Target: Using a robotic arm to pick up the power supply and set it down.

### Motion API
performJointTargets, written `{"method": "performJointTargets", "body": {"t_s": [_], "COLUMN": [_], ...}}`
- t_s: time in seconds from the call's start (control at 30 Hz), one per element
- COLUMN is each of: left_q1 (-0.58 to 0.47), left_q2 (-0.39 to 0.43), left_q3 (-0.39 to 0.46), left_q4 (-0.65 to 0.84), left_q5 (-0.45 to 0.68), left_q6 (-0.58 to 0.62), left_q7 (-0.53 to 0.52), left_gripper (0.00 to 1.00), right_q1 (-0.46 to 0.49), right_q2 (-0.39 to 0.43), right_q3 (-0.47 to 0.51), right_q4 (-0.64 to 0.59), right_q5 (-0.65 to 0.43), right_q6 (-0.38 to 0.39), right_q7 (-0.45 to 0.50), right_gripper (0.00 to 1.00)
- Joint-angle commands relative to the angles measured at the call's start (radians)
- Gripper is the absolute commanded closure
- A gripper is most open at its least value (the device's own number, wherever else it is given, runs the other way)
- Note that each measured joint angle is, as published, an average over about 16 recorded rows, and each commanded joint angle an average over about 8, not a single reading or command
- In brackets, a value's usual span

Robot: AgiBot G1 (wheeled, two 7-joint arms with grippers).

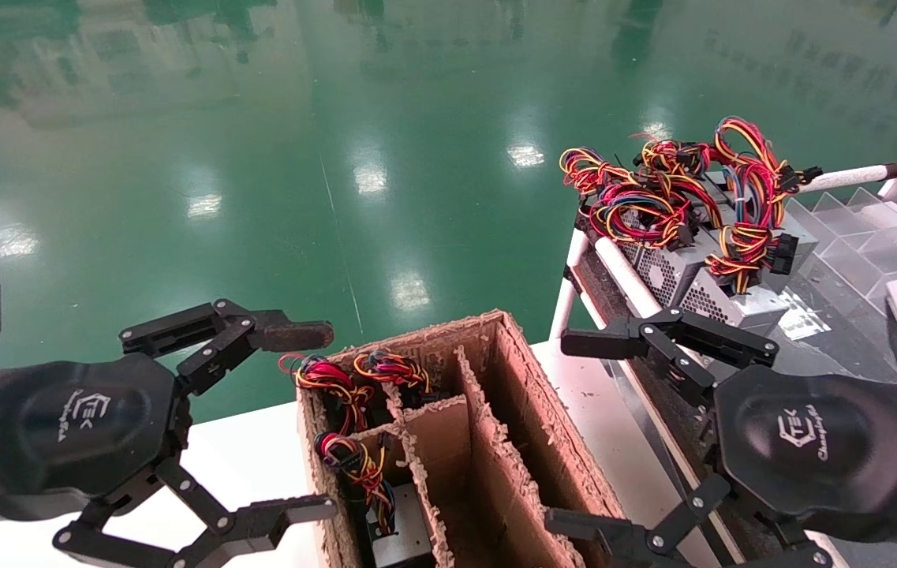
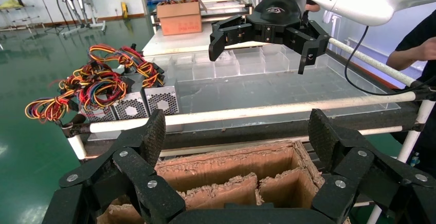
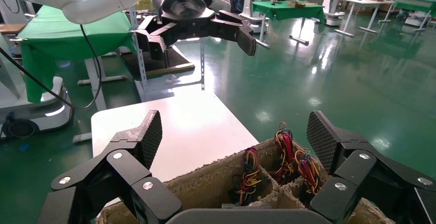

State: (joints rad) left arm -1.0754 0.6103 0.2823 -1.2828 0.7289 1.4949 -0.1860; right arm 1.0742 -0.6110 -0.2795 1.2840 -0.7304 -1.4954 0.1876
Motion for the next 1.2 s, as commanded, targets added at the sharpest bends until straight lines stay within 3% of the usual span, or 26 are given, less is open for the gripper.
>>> {"method": "performJointTargets", "body": {"t_s": [0.03, 1.2], "left_q1": [0.000, 0.000], "left_q2": [0.000, 0.000], "left_q3": [0.000, 0.000], "left_q4": [0.000, 0.000], "left_q5": [0.000, 0.000], "left_q6": [0.000, 0.000], "left_q7": [0.000, 0.000], "left_gripper": [1.00, 1.00], "right_q1": [0.000, 0.000], "right_q2": [0.000, 0.000], "right_q3": [0.000, 0.000], "right_q4": [0.000, 0.000], "right_q5": [0.000, 0.000], "right_q6": [0.000, 0.000], "right_q7": [0.000, 0.000], "right_gripper": [0.00, 0.00]}}
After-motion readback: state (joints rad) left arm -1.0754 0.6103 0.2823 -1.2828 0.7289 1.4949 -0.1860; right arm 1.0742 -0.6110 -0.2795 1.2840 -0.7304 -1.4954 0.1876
